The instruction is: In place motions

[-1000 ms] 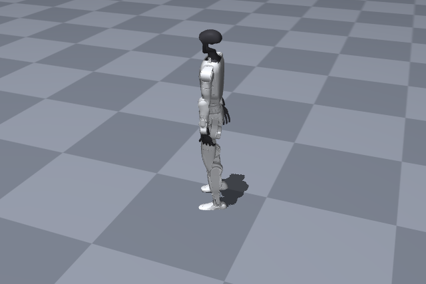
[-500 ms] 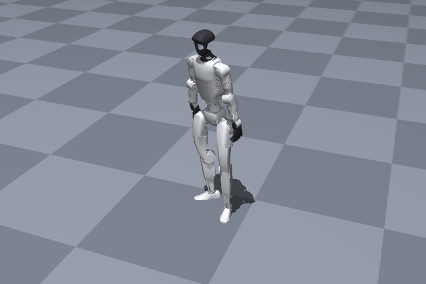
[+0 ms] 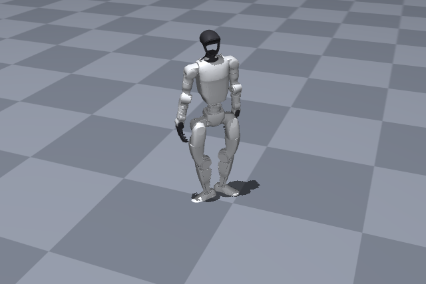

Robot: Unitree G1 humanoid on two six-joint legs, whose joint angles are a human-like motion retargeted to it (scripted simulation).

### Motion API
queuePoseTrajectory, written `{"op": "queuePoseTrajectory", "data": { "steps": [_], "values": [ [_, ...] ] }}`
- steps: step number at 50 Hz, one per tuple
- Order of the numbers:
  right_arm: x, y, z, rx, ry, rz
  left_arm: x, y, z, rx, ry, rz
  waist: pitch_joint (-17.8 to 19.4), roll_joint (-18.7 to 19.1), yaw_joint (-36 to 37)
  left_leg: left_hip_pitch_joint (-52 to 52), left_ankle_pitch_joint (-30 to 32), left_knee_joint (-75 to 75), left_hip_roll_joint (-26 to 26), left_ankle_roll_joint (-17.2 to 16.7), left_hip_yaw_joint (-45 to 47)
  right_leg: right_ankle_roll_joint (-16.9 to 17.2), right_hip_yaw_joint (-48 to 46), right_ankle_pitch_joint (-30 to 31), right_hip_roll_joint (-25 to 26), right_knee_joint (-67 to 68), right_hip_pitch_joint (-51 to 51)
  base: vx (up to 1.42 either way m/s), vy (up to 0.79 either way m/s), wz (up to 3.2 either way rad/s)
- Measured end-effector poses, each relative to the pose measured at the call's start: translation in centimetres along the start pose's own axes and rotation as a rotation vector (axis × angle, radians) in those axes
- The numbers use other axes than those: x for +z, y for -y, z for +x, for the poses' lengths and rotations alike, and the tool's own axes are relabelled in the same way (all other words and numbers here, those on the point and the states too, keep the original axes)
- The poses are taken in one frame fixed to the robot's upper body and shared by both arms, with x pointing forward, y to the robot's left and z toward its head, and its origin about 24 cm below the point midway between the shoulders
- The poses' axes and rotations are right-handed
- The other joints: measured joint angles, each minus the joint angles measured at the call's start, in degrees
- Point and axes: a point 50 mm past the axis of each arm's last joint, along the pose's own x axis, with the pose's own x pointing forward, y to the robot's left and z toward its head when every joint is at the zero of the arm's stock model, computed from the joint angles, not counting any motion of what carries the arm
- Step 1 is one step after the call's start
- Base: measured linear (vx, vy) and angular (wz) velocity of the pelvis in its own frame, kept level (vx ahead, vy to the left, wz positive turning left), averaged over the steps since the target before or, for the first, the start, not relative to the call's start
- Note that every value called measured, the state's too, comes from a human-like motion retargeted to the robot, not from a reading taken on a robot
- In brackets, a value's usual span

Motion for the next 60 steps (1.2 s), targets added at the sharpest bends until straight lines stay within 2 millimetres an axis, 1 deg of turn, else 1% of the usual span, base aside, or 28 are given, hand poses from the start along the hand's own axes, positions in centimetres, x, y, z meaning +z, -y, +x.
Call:
{"op": "queuePoseTrajectory", "data": {
  "steps": [3,5,7,8,10,12,13,15,18,22,25,27,28,29,30,32,33,35,40,43,45,48,50,52,53,55,58,60],
  "values": [
    [0.7,0.9,-0.3,-0.05,0.029,0.01,0.0,0.1,0.0,0.008,-0.007,0.048,1.53,4.09,-1.08,-1.24,-0.19,0.96,2.27,0.87,-5.11,-1.55,0.5,4.3,-1.23,5.18,2.53,-0.02,0.45,1.31],
    [1.0,1.4,-0.5,-0.067,0.048,0.018,0.2,0.0,0.0,0.017,-0.02,0.083,2.58,7.99,-2.06,-2.52,-0.71,2.7,5.32,1.07,-9.66,-4.03,2.48,7.17,-2.46,11.35,3.78,0.05,0.37,1.66],
    [0.9,1.7,-0.6,-0.074,0.043,0.029,0.3,-0.3,-0.2,0.028,-0.039,0.112,3.98,10.47,-2.39,-2.91,-1.42,4.47,7.56,1.11,-12.44,-8.66,9.25,8.27,-5.69,20.64,3.11,0.13,0.37,1.49],
    [0.7,1.8,-0.6,-0.079,0.036,0.037,0.3,-0.6,-0.3,0.034,-0.046,0.123,4.7,10.86,-2.48,-2.71,-1.67,4.93,7.63,1.35,-13.42,-11.02,14.24,8.19,-8.01,25.95,1.82,0.12,0.3,1.43],
    [0.5,1.5,-0.5,-0.082,0.019,0.054,0.6,-1.3,-0.6,0.051,-0.055,0.139,6.06,9.85,-2.89,-2.26,-1.4,4.91,5.79,1.97,-15.87,-13.56,25.39,7.64,-13.45,36.24,-2.24,0.1,0.24,1.55],
    [0.3,0.8,-0.3,-0.067,0.002,0.067,0.9,-2.1,-0.9,0.072,-0.057,0.138,6.81,8.15,-4.68,-2.35,-0.27,3.96,3.15,2.73,-19.44,-11.62,36.78,5.71,-14.45,40.96,-6.96,0.05,0.14,2.05],
    [0.2,0.5,-0.2,-0.056,-0.004,0.07,1.1,-2.5,-1.0,0.083,-0.054,0.133,6.82,7.46,-5.7,-2.5,0.37,3.32,2.01,3.06,-21.26,-10.12,42.42,4.58,-13.18,41.84,-9.35,0.05,0.04,2.14],
    [0.0,-0.2,0.0,-0.034,-0.012,0.066,1.2,-3.1,-1.2,0.097,-0.044,0.116,6.18,6.74,-6.59,-3.06,1.37,2.34,0.84,3.34,-23.68,-7.79,50.03,2.26,-9.99,41.27,-12.55,0.1,-0.02,1.88],
    [-0.4,-1.0,0.3,-0.023,-0.021,0.036,1.2,-3.7,-1.4,0.095,-0.043,0.091,4.7,6.05,-7.13,-4.3,2.5,1.52,0.04,2.96,-27.13,-4.54,53.93,-2.55,-7.22,36.25,-14.77,0.16,-0.05,1.57],
    [-0.1,-1.4,0.4,-0.024,-0.024,-0.024,0.8,-4.0,-1.6,0.059,-0.08,0.071,4.05,3.73,-7.3,-4.19,4.34,-0.84,-2.68,2.32,-30.57,-0.26,58.51,-8.6,-4.69,23.73,-16.76,0.13,-0.09,1.33],
    [0.8,-1.6,0.3,-0.025,-0.006,-0.071,0.4,-3.9,-1.6,0.031,-0.096,0.054,4.63,0.99,-7.87,-2.63,4.81,-2.58,-5.31,1.69,-30.68,2.61,65.64,-8.88,-2.74,12.83,-18.2,0.08,-0.15,1.19],
    [1.3,-1.9,0.3,-0.019,0.01,-0.098,0.2,-4.2,-1.6,0.065,-0.087,0.038,5.22,-0.58,-8.04,-2.23,5.0,-2.39,-5.98,1.15,-32.35,0.96,70.65,-7.03,-0.94,8.77,-18.62,0.13,-0.23,0.93],
    [1.6,-2.1,0.4,-0.011,0.016,-0.107,0.2,-4.4,-1.6,0.088,-0.084,0.036,5.26,-1.62,-7.45,-2.17,5.08,-2.28,-6.46,1.08,-32.58,2.14,73.78,-8.48,-0.88,9.67,-18.59,0.14,-0.23,0.78],
    [1.7,-2.3,0.4,0.0,0.019,-0.108,0.1,-4.5,-1.6,0.105,-0.09,0.047,5.31,-2.07,-7.06,-2.23,5.22,-2.09,-6.54,1.04,-33.33,1.87,69.63,-8.88,-1.72,10.03,-18.02,0.12,-0.18,0.93],
    [1.7,-2.5,0.4,0.012,0.02,-0.105,0.1,-4.6,-1.6,0.119,-0.098,0.063,5.36,-2.23,-6.75,-2.34,5.38,-1.87,-6.42,1.01,-34.35,0.88,61.84,-8.75,-3.02,10.13,-17.17,0.07,-0.17,0.76],
    [2.1,-2.7,0.4,0.026,0.033,-0.089,0.0,-4.1,-1.4,0.136,-0.108,0.086,5.58,-3.05,-2.92,-2.65,5.53,-1.3,-6.05,0.83,-33.5,1.56,62.29,-8.58,-3.66,9.66,-16.3,0.01,-0.19,0.2],
    [2.3,-2.7,0.3,0.028,0.044,-0.082,0.0,-3.9,-1.3,0.142,-0.105,0.088,5.79,-3.41,-1.27,-2.85,5.59,-0.99,-5.72,0.71,-33.21,1.26,62.33,-8.52,-3.68,9.47,-16.25,-0.03,-0.18,0.11],
    [2.9,-2.8,0.2,0.027,0.064,-0.095,-0.1,-3.6,-1.2,0.138,-0.091,0.079,6.01,-3.73,0.2,-3.47,5.63,-0.35,-4.97,0.39,-33.36,1.22,61.49,-8.78,-3.59,9.24,-15.79,0.0,-0.2,0.46],
    [3.7,-2.6,0.1,-0.004,0.074,-0.162,-1.3,-3.2,-0.9,0.098,-0.111,0.064,5.37,-2.37,-2.62,-6.16,6.44,0.74,-3.38,-1.2,-37.51,0.42,55.38,-8.22,-1.93,5.61,-12.97,0.05,-0.16,0.95],
    [4.3,-2.8,0.0,0.014,0.087,-0.166,-1.0,-3.4,-1.0,0.106,-0.1,0.056,5.87,-2.42,-2.46,-7.18,8.01,0.78,-2.47,-3.05,-36.5,0.57,53.51,-8.17,-1.65,4.72,-12.6,-0.09,-0.14,0.63],
    [4.0,-2.9,0.0,0.025,0.079,-0.161,-0.9,-3.5,-1.1,0.113,-0.098,0.059,5.75,-2.83,-2.32,-7.6,7.6,1.13,-2.28,-4.09,-36.26,0.56,52.15,-8.01,-1.78,4.04,-12.35,-0.03,-0.09,0.65],
    [3.6,-2.8,0.1,0.029,0.061,-0.152,-0.5,-3.6,-1.1,0.112,-0.09,0.072,5.4,-3.62,-2.3,-8.12,5.27,3.44,-1.73,-2.6,-32.85,0.4,50.51,-7.55,-2.61,3.35,-12.5,-0.02,-0.06,0.56],
    [3.3,-2.7,0.1,0.026,0.051,-0.154,-0.3,-3.5,-1.1,0.106,-0.083,0.076,5.57,-3.75,-2.63,-7.37,4.13,4.49,-1.57,-0.84,-29.52,0.24,49.87,-7.12,-2.73,2.74,-12.09,-0.02,0.0,0.19],
    [2.9,-2.5,0.2,0.02,0.036,-0.163,-0.6,-3.3,-1.0,0.097,-0.087,0.077,5.44,-3.28,-2.94,-6.65,4.81,3.67,-1.8,0.86,-27.39,0.0,49.96,-6.68,-2.13,2.03,-11.46,0.02,0.06,-0.05],
    [2.7,-2.3,0.2,0.016,0.029,-0.167,-0.8,-3.2,-0.9,0.091,-0.092,0.078,5.16,-2.73,-3.27,-6.59,5.15,3.45,-1.5,0.34,-27.84,-0.14,49.99,-6.49,-1.6,1.8,-11.33,0.06,0.06,-0.16],
    [2.5,-2.1,0.1,0.006,0.015,-0.171,-1.2,-3.1,-0.9,0.076,-0.103,0.084,4.38,-1.48,-3.77,-7.23,5.79,3.47,-0.15,-1.95,-28.73,-0.2,50.54,-6.05,-0.77,1.65,-11.66,0.06,0.07,-0.19],
    [2.6,-2.0,0.1,0.006,0.024,-0.147,-1.0,-3.3,-1.0,0.069,-0.114,0.138,4.36,-0.08,-5.09,-7.35,6.25,2.97,0.34,-1.64,-27.62,-0.22,50.04,-5.16,-0.23,1.05,-11.56,-0.02,0.08,0.09],
    [2.9,-2.1,0.1,0.016,0.05,-0.115,-0.2,-3.7,-1.2,0.078,-0.109,0.196,5.06,0.15,-5.42,-7.28,6.94,2.56,0.45,-2.09,-27.25,-0.44,49.61,-4.42,0.25,0.0,-11.14,-0.08,0.02,0.19]
  ]
}}
